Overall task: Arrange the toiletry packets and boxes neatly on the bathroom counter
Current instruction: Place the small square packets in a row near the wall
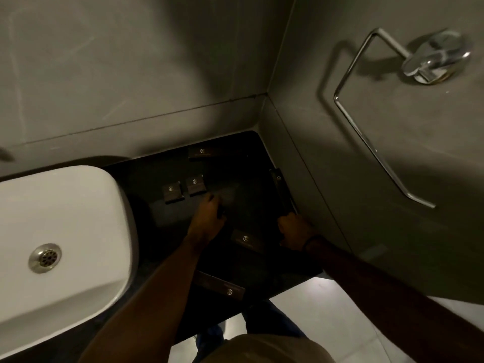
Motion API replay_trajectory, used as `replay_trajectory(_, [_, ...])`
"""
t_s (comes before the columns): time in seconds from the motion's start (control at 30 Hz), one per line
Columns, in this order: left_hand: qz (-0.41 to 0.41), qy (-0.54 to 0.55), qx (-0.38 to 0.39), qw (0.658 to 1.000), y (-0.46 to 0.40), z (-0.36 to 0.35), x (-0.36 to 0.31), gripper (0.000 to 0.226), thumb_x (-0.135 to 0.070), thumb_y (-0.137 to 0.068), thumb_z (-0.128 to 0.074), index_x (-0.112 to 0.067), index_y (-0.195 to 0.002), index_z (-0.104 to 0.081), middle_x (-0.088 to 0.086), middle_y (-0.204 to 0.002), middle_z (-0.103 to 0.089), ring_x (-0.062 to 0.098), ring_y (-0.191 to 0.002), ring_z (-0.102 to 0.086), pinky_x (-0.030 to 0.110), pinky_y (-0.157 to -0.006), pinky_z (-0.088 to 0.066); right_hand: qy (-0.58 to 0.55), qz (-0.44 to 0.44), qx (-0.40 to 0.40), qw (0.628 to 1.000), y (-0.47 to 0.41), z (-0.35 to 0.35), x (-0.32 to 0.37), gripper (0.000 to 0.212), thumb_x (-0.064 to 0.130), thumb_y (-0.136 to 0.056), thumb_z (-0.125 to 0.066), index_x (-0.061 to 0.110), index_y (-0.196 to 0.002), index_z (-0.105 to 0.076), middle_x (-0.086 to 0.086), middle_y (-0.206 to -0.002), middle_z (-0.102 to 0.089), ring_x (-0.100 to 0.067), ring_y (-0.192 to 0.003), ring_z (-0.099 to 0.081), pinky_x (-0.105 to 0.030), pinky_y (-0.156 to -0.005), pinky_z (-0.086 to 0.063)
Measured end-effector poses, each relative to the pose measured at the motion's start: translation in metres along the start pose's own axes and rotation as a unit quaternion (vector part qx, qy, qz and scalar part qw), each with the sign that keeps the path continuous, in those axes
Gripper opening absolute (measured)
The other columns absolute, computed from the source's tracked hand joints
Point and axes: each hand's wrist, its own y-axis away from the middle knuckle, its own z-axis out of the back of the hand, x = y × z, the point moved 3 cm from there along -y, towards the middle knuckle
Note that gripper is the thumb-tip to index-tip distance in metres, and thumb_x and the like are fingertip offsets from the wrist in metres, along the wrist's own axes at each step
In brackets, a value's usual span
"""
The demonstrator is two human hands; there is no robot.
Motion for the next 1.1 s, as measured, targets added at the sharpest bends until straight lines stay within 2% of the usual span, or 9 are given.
replay_trajectory(0.1, [0.0, -0.009, 0.004, 1.0, -0.002, -0.003, -0.007, 0.035, -0.009, -0.083, -0.069, -0.013, -0.116, -0.058, 0.011, -0.128, -0.05, 0.026, -0.112, -0.055, 0.038, -0.094, -0.05, -0.025, -0.009, -0.012, 1.0, 0.007, -0.014, -0.004, 0.026, 0.017, -0.089, -0.057, 0.006, -0.113, -0.058, -0.023, -0.123, -0.058, -0.04, -0.113, -0.058, -0.043, -0.093, -0.051])
replay_trajectory(0.3, [0.017, -0.007, 0.015, 1.0, -0.006, -0.008, -0.013, 0.035, -0.007, -0.084, -0.068, -0.012, -0.118, -0.06, 0.011, -0.13, -0.05, 0.026, -0.113, -0.054, 0.04, -0.098, -0.049, -0.133, -0.023, -0.089, 0.987, 0.003, -0.004, 0.005, 0.023, 0.021, -0.084, -0.065, 0.01, -0.104, -0.066, -0.018, -0.11, -0.066, -0.037, -0.103, -0.064, -0.046, -0.085, -0.056])
replay_trajectory(0.43, [0.019, -0.007, 0.0, 1.0, -0.025, 0.0, -0.01, 0.031, -0.009, -0.085, -0.067, -0.013, -0.114, -0.06, 0.01, -0.129, -0.05, 0.025, -0.113, -0.054, 0.034, -0.096, -0.047, -0.167, -0.004, -0.159, 0.973, -0.035, 0.027, 0.028, 0.028, 0.029, -0.089, -0.059, 0.01, -0.108, -0.068, -0.015, -0.118, -0.06, -0.034, -0.104, -0.063, -0.047, -0.09, -0.054])
replay_trajectory(0.5, [0.027, -0.009, -0.019, 0.999, -0.038, 0.006, -0.01, 0.03, -0.009, -0.086, -0.066, -0.013, -0.115, -0.059, 0.01, -0.128, -0.052, 0.024, -0.113, -0.053, 0.032, -0.095, -0.045, -0.161, 0.008, -0.18, 0.97, -0.057, 0.045, 0.041, 0.026, 0.025, -0.09, -0.057, 0.007, -0.105, -0.069, -0.016, -0.12, -0.058, -0.033, -0.105, -0.061, -0.044, -0.093, -0.053])
replay_trajectory(0.63, [0.032, -0.021, -0.079, 0.996, -0.072, 0.019, -0.012, 0.025, -0.006, -0.087, -0.064, -0.006, -0.112, -0.061, 0.013, -0.121, -0.056, 0.027, -0.107, -0.057, 0.03, -0.087, -0.045, -0.15, 0.019, -0.185, 0.971, -0.101, 0.076, 0.06, 0.017, 0.015, -0.087, -0.062, 0.001, -0.096, -0.066, -0.018, -0.115, -0.059, -0.036, -0.103, -0.061, -0.04, -0.088, -0.052])
replay_trajectory(0.77, [0.033, -0.014, -0.082, 0.996, -0.103, 0.023, -0.009, 0.039, -0.007, -0.086, -0.064, -0.007, -0.124, -0.059, 0.016, -0.126, -0.058, 0.032, -0.112, -0.059, 0.041, -0.096, -0.051, -0.187, 0.036, -0.181, 0.965, -0.135, 0.083, 0.064, 0.014, 0.012, -0.083, -0.061, 0.001, -0.091, -0.065, -0.021, -0.107, -0.063, -0.039, -0.098, -0.063, -0.044, -0.083, -0.056])
replay_trajectory(0.83, [0.027, -0.003, -0.076, 0.997, -0.11, 0.024, -0.008, 0.041, -0.008, -0.086, -0.064, -0.009, -0.126, -0.059, 0.016, -0.127, -0.059, 0.032, -0.114, -0.059, 0.045, -0.097, -0.05, -0.21, 0.033, -0.177, 0.961, -0.143, 0.082, 0.063, 0.017, 0.012, -0.084, -0.063, 0.0, -0.096, -0.066, -0.021, -0.111, -0.063, -0.039, -0.102, -0.062, -0.042, -0.086, -0.052])
replay_trajectory(1.0, [0.035, 0.015, -0.088, 0.995, -0.114, 0.023, -0.003, 0.038, -0.011, -0.085, -0.065, -0.012, -0.123, -0.061, 0.012, -0.124, -0.063, 0.029, -0.113, -0.06, 0.038, -0.098, -0.05, -0.291, 0.022, -0.202, 0.935, -0.154, 0.081, 0.066, 0.022, 0.01, -0.084, -0.064, 0.003, -0.104, -0.069, -0.021, -0.117, -0.064, -0.037, -0.109, -0.06, -0.041, -0.095, -0.049])
replay_trajectory(1.1, [0.039, 0.033, -0.105, 0.993, -0.106, 0.025, -0.01, 0.049, -0.009, -0.083, -0.068, -0.01, -0.13, -0.052, 0.015, -0.135, -0.052, 0.03, -0.119, -0.055, 0.037, -0.098, -0.047, -0.332, 0.018, -0.209, 0.919, -0.156, 0.076, 0.064, 0.024, 0.011, -0.079, -0.068, 0.009, -0.103, -0.068, -0.016, -0.11, -0.068, -0.033, -0.103, -0.064, -0.038, -0.089, -0.054])
